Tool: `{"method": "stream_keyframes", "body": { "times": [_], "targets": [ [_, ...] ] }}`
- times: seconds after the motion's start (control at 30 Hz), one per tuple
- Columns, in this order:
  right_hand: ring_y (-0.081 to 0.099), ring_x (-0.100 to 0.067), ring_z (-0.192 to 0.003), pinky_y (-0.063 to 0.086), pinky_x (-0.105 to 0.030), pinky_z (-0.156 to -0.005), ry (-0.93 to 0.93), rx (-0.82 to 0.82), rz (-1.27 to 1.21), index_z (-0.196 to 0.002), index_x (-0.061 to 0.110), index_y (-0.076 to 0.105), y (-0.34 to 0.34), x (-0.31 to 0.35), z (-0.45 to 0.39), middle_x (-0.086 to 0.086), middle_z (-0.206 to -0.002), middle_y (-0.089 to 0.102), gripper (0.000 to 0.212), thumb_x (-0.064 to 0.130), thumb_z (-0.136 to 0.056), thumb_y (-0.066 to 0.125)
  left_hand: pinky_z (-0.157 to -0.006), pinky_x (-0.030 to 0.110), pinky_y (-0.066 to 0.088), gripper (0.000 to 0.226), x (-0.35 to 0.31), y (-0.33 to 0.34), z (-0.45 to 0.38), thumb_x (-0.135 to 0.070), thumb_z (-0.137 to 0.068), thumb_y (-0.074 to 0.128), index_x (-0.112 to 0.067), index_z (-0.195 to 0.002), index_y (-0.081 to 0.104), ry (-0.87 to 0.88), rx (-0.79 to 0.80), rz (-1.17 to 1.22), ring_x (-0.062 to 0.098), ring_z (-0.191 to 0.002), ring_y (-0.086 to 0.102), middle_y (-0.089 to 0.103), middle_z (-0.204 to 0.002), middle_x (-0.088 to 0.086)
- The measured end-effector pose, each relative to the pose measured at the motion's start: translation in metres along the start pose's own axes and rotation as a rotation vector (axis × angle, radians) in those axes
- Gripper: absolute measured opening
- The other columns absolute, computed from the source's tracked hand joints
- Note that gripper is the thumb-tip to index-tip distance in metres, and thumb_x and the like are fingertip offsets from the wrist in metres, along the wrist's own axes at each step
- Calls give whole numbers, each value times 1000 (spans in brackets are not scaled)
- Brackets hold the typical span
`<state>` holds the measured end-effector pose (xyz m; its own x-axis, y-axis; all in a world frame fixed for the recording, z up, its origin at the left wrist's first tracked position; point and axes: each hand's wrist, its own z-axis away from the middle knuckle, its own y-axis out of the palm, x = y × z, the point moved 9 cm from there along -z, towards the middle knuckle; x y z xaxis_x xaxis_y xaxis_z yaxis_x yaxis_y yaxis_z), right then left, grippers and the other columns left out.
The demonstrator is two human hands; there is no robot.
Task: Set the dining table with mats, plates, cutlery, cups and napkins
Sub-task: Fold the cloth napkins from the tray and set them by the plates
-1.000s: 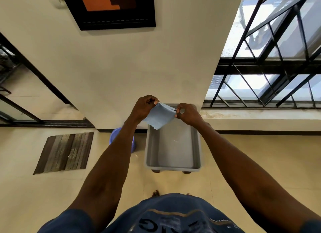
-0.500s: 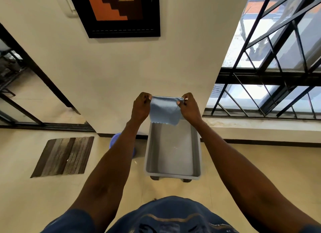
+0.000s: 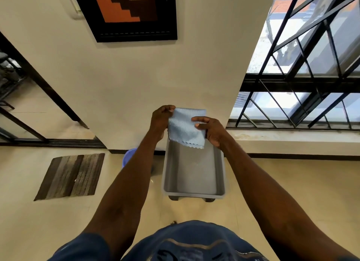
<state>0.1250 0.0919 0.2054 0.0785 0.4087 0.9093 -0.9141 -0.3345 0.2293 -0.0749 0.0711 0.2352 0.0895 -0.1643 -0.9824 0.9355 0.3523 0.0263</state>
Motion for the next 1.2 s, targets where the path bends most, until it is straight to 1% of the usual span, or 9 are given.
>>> {"method": "stream_keyframes", "body": {
  "times": [0.1,0.27,0.4,0.6,0.67,0.87,0.97,1.07,1.2],
  "targets": [
    [58,-24,-100,50,-34,-90,-14,-64,-67,-102,12,71,-9,-4,0,-6,-109,65,29,-9,-87,58,-75,30,51,13,14,14,10,-18,-91,66,-20,-102,72,-149,227,124,16,-84,63,70,-99,-2],
    [60,-26,-104,55,-36,-86,30,-48,-151,-118,15,66,-17,-10,4,-6,-118,62,41,-10,-86,59,-74,29,56,25,39,34,20,1,-86,64,-10,-108,71,-250,455,8,20,-100,63,67,-110,5],
    [63,-27,-99,59,-31,-80,47,-6,-107,-107,13,69,-18,-14,8,-8,-111,66,44,-19,-79,59,-63,22,55,42,44,35,18,9,-85,64,-11,-121,65,-251,415,-67,16,-88,63,64,-111,7],
    [50,-17,-53,44,-19,-43,4,-307,-12,-83,9,72,-40,-12,20,-15,-85,65,33,-17,-81,52,-72,19,53,39,57,42,13,2,-86,65,-9,-124,65,-201,356,-47,13,-94,60,64,-111,3],
    [46,-16,-57,38,-19,-41,-10,-362,-61,-88,13,73,-46,-16,24,-11,-87,65,34,-14,-82,53,-86,26,52,31,67,44,13,-5,-88,66,-11,-118,69,-219,346,-13,18,-107,60,66,-113,2],
    [55,-24,-83,46,-29,-52,94,-488,-109,-138,21,46,-73,-43,45,-12,-107,59,65,-13,-83,54,-68,30,54,70,97,52,15,9,-81,66,-13,-143,44,-443,295,59,21,-93,60,52,-132,9],
    [61,-29,-96,53,-40,-70,145,-529,-86,-148,16,33,-91,-55,52,-17,-127,57,75,-13,-83,54,-70,35,58,46,118,72,27,3,-82,66,2,-127,56,-670,381,38,25,-85,66,65,-120,16],
    [61,-33,-105,55,-47,-88,120,-541,-64,-149,14,32,-111,-49,66,-14,-130,55,76,-16,-82,52,-77,36,56,19,117,92,25,6,-82,65,3,-100,63,-702,418,-5,25,-81,64,66,-95,14],
    [60,-29,-86,53,-42,-63,65,-622,-121,-140,9,43,-140,-34,90,-15,-108,60,64,-14,-81,49,-61,32,61,12,94,139,27,1,-85,66,1,-96,66,-654,485,-8,23,-76,66,69,-89,11]
  ]
}}
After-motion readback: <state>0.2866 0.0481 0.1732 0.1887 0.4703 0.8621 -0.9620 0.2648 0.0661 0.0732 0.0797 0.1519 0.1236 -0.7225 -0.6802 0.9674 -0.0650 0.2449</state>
